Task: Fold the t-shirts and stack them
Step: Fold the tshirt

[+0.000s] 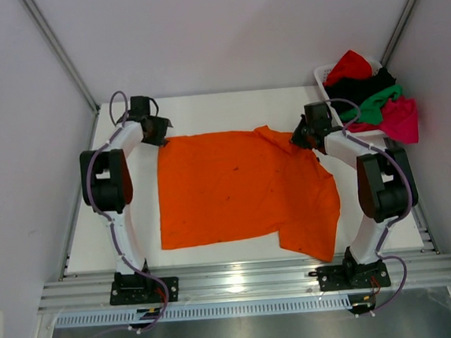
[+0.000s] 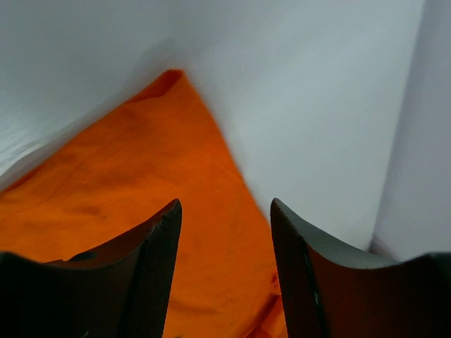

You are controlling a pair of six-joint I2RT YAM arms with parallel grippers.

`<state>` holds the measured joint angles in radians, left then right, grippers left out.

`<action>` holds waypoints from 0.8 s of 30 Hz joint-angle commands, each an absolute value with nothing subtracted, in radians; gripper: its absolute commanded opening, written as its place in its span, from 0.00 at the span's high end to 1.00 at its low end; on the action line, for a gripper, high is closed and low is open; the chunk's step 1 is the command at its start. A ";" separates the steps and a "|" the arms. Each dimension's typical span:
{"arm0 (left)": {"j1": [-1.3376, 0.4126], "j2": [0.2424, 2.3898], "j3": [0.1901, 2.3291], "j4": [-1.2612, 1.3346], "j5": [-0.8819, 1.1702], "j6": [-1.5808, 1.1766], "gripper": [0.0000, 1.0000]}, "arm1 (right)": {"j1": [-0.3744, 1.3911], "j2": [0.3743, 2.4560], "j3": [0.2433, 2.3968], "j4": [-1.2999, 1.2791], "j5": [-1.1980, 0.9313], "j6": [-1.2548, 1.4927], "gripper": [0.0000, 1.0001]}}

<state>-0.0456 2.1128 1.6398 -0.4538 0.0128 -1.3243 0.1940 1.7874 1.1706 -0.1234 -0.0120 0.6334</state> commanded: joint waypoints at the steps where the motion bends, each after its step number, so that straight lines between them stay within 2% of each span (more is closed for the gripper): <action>1: -0.064 2.028 1.588 -0.577 0.046 -1.235 0.44 | 0.190 1.755 1.167 -0.109 0.000 0.624 0.94; 6: -0.100 1.903 1.458 -0.682 -0.038 -1.167 0.44 | 0.190 1.761 1.167 -0.094 -0.008 0.637 0.93; 16: -0.112 1.761 1.258 -0.683 -0.123 -1.118 0.45 | 0.193 1.759 1.170 -0.089 -0.017 0.646 0.94; 22: -0.141 1.697 1.119 -0.433 -0.078 -1.080 0.43 | 0.195 1.746 1.166 -0.089 -0.017 0.649 0.94; 24: -0.147 1.719 1.144 -0.432 -0.051 -1.065 0.43 | 0.196 1.741 1.166 -0.092 -0.014 0.650 0.94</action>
